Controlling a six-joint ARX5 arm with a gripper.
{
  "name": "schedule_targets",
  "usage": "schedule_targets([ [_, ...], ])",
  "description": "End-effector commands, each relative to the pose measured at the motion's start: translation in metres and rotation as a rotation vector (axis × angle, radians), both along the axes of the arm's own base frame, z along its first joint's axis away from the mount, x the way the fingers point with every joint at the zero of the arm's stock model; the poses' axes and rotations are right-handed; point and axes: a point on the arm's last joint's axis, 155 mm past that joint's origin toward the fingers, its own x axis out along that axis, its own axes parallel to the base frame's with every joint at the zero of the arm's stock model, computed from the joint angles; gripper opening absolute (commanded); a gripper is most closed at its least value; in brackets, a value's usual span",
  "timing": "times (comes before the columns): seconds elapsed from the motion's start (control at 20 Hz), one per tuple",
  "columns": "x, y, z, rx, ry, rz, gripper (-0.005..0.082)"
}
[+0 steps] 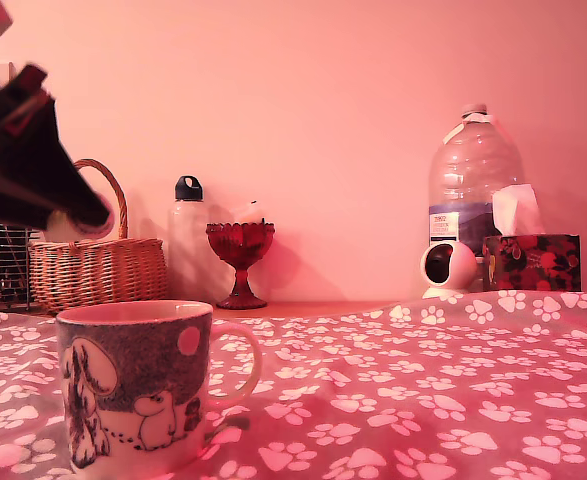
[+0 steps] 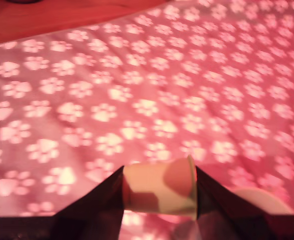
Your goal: Pick the coffee capsule and then drop it inside the coffee cup in front of you
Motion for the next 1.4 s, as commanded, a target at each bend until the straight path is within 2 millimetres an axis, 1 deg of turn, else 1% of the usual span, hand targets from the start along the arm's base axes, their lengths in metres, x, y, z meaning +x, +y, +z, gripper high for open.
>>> schedule_targets([
  [0.0,-0.007,-0.005,0.003,0.0,-0.014,-0.021,0.023],
  [0.1,-0.015,-0.011,0.005,0.002,-0.016,-0.047,0.0231],
  [0.35,-0.037,-0.016,-0.007,0.048,0.033,-0.105,0.0231],
  [0.6,-0.045,-0.022,-0.002,0.041,0.02,-0.134,0.0231],
  [0.75,-0.05,-0.027,-0.003,0.036,0.033,-0.148,0.0231],
  [0.95,-0.055,-0.026,-0.009,0.047,0.066,-0.152,0.0231],
  [1.1,-0.064,-0.037,-0.006,0.003,0.089,-0.198,0.0231],
  [1.35,-0.071,-0.041,-0.01,0.015,0.101,-0.222,0.0231],
])
